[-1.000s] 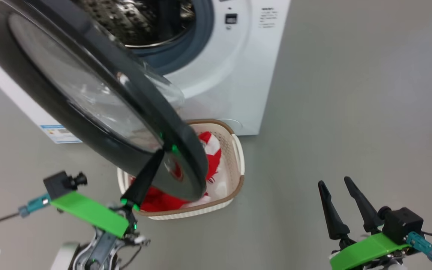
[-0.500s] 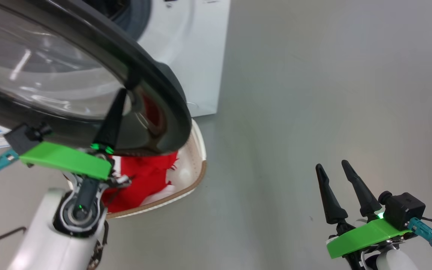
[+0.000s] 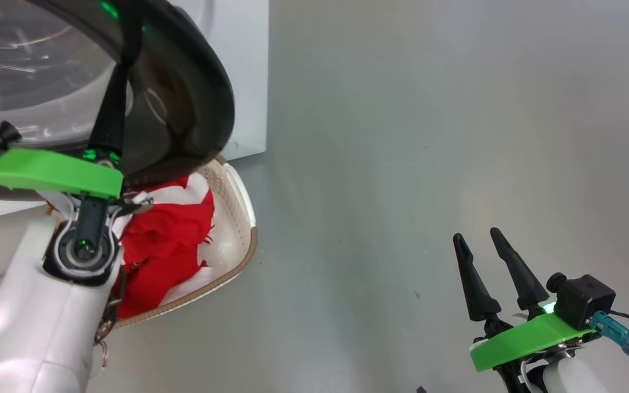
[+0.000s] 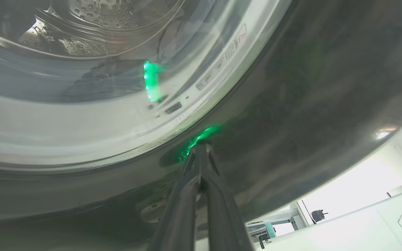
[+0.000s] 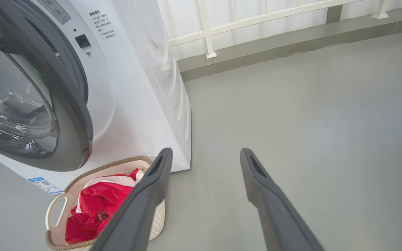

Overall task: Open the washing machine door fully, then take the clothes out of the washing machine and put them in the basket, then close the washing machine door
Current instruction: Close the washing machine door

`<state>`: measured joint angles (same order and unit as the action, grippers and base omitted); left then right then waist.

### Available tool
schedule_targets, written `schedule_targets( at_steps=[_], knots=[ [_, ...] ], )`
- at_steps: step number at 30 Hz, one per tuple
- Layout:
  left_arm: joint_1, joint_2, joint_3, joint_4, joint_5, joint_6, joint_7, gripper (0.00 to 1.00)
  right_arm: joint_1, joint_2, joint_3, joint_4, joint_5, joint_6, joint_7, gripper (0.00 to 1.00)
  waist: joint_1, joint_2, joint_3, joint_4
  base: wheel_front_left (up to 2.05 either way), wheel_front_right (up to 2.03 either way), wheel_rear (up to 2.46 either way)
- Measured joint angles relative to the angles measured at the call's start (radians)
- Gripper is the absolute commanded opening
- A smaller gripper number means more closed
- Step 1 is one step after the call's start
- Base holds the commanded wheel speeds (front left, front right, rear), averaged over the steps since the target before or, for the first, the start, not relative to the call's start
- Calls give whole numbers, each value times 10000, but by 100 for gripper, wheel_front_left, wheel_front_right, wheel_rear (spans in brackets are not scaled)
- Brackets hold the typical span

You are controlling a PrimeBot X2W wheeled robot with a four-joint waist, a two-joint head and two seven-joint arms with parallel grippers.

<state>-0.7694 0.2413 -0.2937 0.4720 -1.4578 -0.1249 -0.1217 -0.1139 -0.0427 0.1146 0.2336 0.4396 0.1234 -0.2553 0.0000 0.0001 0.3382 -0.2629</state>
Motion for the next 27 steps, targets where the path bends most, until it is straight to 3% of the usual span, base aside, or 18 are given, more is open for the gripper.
schedule_targets(
  at_steps=[14,27],
  knots=[
    [-314,249,-673,205,-240,2,-514,0,-142,2,-104,0,17,0,0,100,0,0,5,32,0,0,0],
    [1335,270,-1175,104,-639,0,-1034,0,-68,0,-397,31,-230,0,0,100,0,-1,-483,814,0,0,0]
  ],
)
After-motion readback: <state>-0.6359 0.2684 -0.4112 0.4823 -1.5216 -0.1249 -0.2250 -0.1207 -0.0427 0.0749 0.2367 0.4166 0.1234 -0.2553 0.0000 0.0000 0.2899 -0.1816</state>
